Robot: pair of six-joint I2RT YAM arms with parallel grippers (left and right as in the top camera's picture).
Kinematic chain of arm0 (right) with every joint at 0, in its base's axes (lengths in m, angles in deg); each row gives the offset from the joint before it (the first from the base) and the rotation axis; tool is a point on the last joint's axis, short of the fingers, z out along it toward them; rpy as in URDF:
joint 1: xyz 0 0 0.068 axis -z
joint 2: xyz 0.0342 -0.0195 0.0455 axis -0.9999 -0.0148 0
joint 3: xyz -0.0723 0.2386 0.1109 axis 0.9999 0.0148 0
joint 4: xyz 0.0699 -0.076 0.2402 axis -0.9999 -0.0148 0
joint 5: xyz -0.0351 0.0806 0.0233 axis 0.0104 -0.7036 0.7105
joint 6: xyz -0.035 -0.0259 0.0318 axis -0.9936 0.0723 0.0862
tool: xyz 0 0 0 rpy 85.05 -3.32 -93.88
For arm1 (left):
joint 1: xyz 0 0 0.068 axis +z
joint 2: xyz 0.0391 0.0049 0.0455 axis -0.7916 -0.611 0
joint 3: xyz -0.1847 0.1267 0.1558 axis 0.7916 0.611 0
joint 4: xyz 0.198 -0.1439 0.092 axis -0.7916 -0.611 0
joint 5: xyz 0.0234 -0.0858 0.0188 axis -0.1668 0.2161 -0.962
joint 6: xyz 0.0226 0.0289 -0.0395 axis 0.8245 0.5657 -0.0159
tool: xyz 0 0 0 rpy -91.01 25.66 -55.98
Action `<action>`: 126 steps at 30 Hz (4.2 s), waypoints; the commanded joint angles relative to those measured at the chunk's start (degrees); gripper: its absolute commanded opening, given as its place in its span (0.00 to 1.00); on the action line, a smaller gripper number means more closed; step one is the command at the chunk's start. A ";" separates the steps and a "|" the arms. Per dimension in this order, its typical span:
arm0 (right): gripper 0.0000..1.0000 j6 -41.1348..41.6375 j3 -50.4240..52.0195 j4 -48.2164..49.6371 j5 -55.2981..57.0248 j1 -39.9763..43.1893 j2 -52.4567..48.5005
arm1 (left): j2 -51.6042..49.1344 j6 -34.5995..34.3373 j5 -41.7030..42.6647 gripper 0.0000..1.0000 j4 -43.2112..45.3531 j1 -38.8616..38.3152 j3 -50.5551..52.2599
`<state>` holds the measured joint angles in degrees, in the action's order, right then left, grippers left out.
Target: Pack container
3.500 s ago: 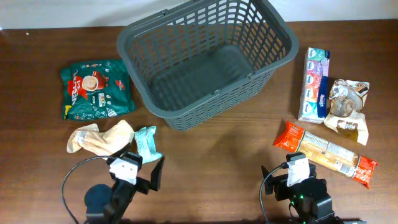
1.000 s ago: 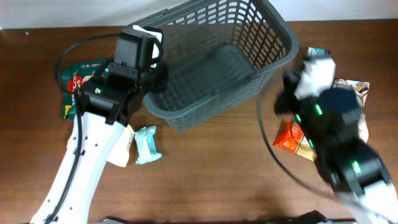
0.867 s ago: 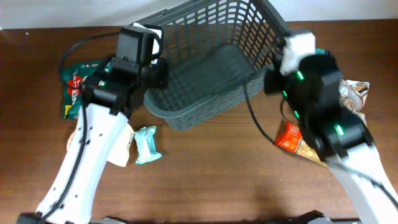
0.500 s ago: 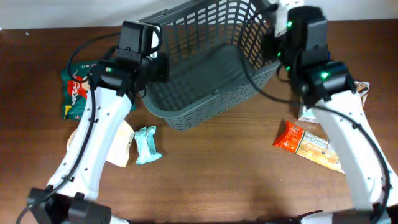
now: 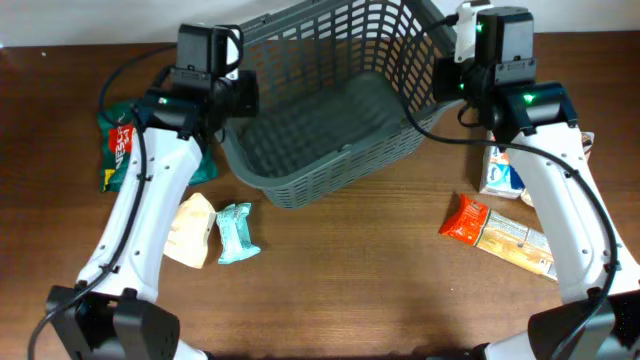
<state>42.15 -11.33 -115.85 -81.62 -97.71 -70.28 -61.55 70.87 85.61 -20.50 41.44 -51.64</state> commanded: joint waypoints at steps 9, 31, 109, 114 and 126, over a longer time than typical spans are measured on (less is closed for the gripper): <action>0.04 0.02 -0.94 -8.96 -3.52 -0.07 0.13 | -2.45 -0.52 -0.07 0.02 0.81 3.89 0.15; 0.03 0.04 -1.01 -18.43 -11.47 -3.48 2.19 | -2.45 1.01 -3.06 0.02 5.01 4.68 -1.22; 0.04 3.17 -10.93 -31.54 -32.52 14.93 -7.48 | 6.45 -16.70 29.38 0.02 12.90 18.56 17.64; 0.04 1.49 -10.93 -32.72 -34.36 14.60 -7.48 | 6.45 -18.45 30.47 0.05 17.31 18.53 17.64; 0.04 0.83 -10.93 -35.17 -35.23 11.26 -7.48 | 6.45 -19.82 31.45 0.07 22.58 18.56 17.64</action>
<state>44.47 -22.56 -150.65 -112.96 -83.33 -77.76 -54.87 52.14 113.43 1.81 61.05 -34.05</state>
